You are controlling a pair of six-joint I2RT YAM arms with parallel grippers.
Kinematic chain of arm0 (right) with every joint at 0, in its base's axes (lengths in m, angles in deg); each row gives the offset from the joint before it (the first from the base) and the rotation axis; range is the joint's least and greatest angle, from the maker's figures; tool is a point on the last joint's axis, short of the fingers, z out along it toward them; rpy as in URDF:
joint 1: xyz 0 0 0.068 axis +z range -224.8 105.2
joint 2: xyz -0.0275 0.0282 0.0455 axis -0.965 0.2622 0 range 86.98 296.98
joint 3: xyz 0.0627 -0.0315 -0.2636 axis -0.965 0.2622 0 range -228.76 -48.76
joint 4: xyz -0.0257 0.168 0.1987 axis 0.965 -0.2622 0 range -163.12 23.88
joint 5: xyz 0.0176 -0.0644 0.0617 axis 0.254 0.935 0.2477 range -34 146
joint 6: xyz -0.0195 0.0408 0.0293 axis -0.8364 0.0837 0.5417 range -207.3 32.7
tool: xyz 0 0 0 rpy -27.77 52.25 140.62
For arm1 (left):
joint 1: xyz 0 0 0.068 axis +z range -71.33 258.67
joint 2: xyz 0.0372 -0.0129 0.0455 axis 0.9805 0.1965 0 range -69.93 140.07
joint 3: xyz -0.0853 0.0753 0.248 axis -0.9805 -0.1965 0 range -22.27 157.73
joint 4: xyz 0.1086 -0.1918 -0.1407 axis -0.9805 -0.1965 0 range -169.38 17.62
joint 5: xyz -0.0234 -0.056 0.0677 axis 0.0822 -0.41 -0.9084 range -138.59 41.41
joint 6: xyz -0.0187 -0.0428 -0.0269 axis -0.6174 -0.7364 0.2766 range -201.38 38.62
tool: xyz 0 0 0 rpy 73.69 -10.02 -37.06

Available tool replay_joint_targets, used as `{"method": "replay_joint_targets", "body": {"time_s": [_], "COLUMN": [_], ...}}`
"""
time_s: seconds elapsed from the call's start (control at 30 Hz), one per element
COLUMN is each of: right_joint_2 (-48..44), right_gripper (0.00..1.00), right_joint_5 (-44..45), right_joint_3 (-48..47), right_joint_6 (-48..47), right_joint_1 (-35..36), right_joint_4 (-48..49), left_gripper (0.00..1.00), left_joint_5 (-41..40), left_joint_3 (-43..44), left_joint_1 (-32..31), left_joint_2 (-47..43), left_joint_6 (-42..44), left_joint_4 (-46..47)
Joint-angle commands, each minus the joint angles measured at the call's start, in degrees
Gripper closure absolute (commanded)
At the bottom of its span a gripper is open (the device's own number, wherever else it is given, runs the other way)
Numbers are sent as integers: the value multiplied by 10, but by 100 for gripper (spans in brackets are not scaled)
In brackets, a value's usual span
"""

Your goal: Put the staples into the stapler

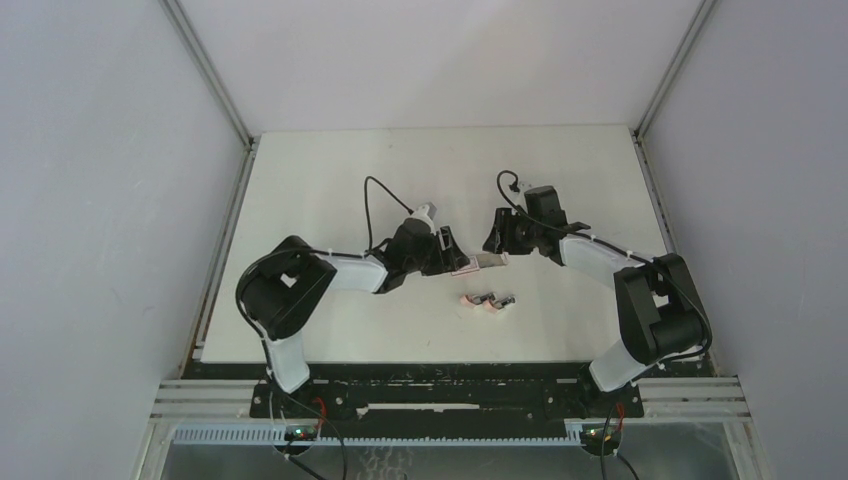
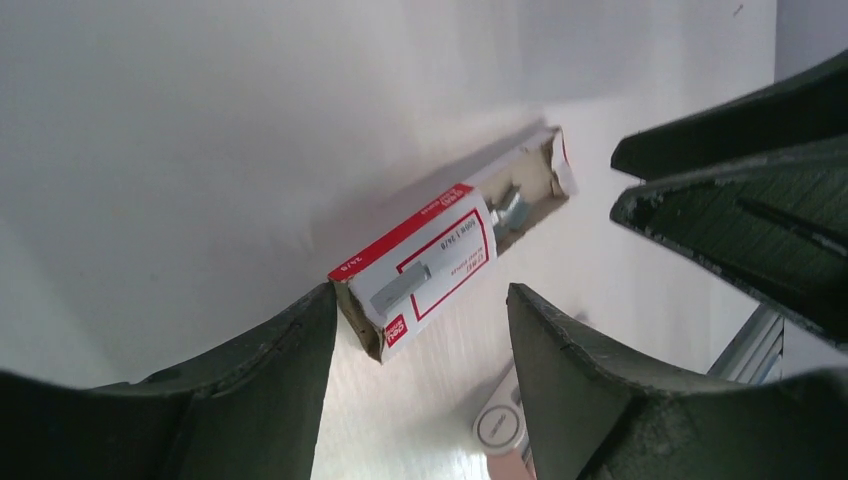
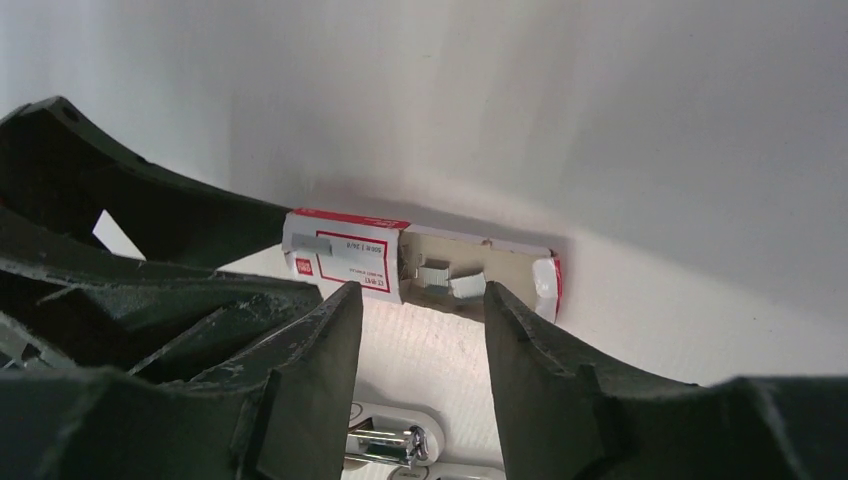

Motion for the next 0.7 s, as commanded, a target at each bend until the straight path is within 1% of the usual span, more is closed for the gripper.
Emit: {"method": "replay_joint_targets", "body": {"time_s": [0.0,0.13,0.27,0.33,0.47,0.57,0.67], "right_joint_2": [-5,-19,-28,-30,-36,-35,-32], "right_gripper": [53,55,61,65,70,71,71], "right_joint_5": [-2,11,34,46,58,57,51], "right_joint_3": [-17,-10,-5,-5,-3,-3,-3], "right_joint_6": [-16,-28,-44,-52,-76,-96,-107], "right_joint_1": [-1,1,6,8,20,36,50], "right_joint_4": [6,-3,-20,-30,-42,-43,-44], "left_gripper": [32,33,33,33,33,33,32], "left_joint_5": [9,17,34,51,84,78,52], "left_joint_3": [51,100,149,175,219,233,217], "left_joint_1": [13,20,22,22,22,23,32], "left_joint_2": [37,65,99,115,139,133,100], "left_joint_6": [22,53,83,86,122,145,159], "left_joint_4": [4,-3,-3,-3,1,-1,-11]}}
